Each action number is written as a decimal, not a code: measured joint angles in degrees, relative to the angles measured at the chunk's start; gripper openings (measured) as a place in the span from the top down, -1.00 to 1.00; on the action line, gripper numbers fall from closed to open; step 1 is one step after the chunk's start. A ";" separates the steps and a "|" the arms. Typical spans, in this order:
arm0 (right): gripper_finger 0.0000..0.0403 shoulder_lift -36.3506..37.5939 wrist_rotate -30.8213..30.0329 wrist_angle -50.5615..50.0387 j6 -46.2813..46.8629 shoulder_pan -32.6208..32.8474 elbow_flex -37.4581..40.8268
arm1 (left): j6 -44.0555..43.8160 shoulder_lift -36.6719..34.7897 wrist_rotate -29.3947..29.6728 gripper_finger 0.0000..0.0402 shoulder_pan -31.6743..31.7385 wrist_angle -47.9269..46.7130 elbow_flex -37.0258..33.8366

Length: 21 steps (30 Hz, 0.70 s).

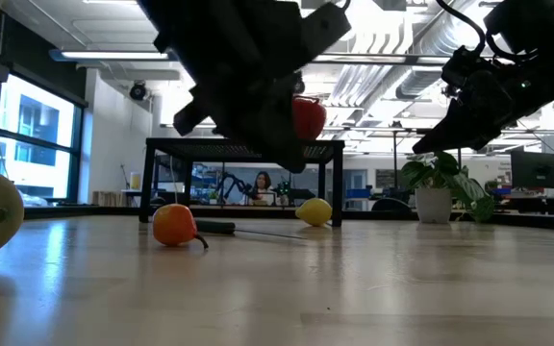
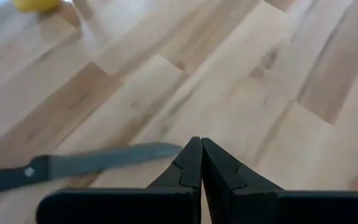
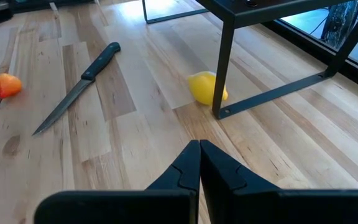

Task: Pick & Place Fruit
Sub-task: Put the lemon into the colander on the shelf

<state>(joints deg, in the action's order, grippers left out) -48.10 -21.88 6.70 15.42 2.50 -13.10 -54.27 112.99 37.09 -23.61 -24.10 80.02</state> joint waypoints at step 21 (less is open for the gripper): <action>0.99 0.00 -0.01 0.01 -0.02 0.01 -0.02 | 17.07 -0.93 -9.38 1.00 11.64 38.56 -18.82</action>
<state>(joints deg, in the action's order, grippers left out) -48.10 -21.89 6.71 15.40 2.50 -13.13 -37.19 112.06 27.72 -11.97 14.46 61.21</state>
